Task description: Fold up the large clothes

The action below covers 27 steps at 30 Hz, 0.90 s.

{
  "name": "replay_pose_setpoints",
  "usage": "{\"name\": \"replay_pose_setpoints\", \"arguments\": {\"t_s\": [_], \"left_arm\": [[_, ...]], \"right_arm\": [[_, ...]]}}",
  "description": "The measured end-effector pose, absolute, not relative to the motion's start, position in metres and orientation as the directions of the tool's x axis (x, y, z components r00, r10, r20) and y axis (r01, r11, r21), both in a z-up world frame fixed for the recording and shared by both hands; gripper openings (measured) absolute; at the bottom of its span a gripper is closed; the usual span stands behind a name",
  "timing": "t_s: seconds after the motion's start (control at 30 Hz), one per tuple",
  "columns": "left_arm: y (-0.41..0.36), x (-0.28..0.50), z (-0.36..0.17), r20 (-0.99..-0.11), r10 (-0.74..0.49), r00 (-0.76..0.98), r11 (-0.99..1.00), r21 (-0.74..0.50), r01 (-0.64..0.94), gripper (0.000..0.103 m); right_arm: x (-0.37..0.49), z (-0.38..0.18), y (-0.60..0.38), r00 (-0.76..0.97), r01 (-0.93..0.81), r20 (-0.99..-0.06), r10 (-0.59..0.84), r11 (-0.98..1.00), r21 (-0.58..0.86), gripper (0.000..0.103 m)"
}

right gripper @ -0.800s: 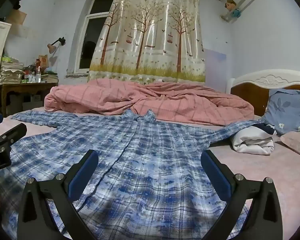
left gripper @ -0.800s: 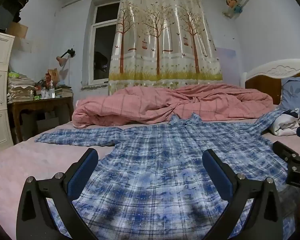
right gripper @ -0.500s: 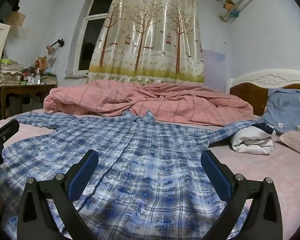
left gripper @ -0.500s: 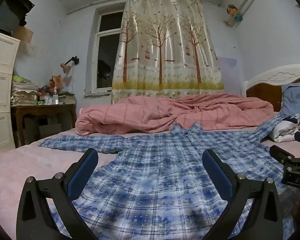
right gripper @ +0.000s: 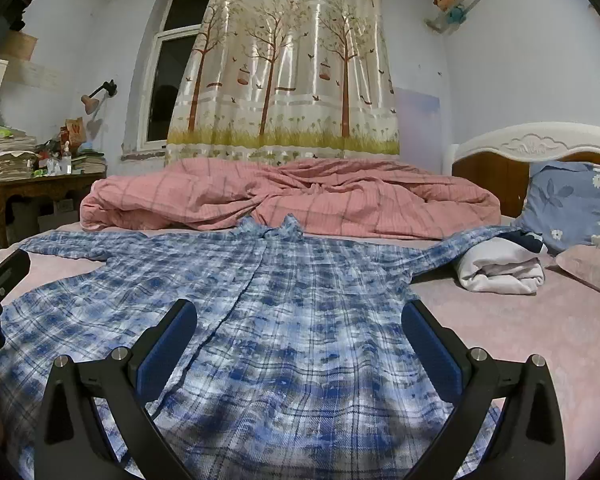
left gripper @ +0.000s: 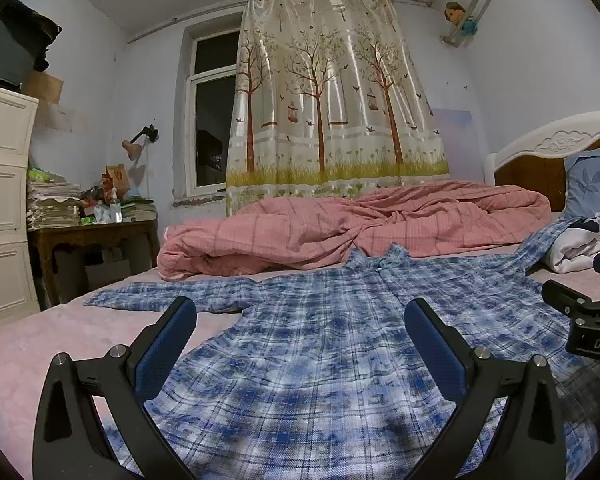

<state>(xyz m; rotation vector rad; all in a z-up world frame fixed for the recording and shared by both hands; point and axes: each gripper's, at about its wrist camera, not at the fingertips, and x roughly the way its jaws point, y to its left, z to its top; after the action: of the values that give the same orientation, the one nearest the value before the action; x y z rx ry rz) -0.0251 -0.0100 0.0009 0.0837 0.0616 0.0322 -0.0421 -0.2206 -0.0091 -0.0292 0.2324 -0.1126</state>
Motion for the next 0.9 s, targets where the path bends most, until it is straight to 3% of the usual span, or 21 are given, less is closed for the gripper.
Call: {"name": "replay_pose_setpoints", "arguments": {"t_s": [0.9], "left_arm": [[0.001, -0.026, 0.004, -0.073, 0.042, 0.996, 0.998, 0.042, -0.039, 0.103]], "right_arm": [[-0.043, -0.008, -0.224, 0.967, 0.117, -0.224, -0.124, 0.992, -0.043, 0.103]]}}
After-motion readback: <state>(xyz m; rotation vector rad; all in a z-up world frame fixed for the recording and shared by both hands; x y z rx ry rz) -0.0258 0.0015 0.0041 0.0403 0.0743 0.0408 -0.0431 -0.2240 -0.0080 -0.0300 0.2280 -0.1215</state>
